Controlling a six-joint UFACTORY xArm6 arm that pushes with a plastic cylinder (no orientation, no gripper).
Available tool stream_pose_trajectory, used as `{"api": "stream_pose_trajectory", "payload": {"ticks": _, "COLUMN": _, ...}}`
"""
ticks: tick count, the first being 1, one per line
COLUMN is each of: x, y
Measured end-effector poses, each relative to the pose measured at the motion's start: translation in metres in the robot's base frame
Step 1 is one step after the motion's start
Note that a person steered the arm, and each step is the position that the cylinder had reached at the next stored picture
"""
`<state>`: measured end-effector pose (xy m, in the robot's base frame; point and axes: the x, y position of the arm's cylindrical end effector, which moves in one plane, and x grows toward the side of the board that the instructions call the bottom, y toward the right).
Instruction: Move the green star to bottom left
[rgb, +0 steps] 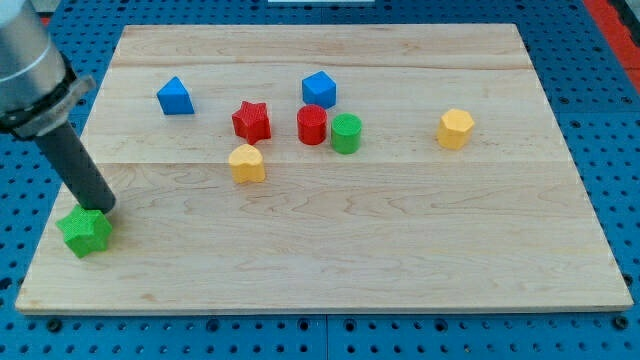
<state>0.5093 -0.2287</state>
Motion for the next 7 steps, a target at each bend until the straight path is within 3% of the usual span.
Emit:
{"api": "stream_pose_trajectory", "payload": {"ticks": 2, "x": 0.030, "y": 0.007}}
{"api": "stream_pose_trajectory", "payload": {"ticks": 7, "x": 0.012, "y": -0.021}}
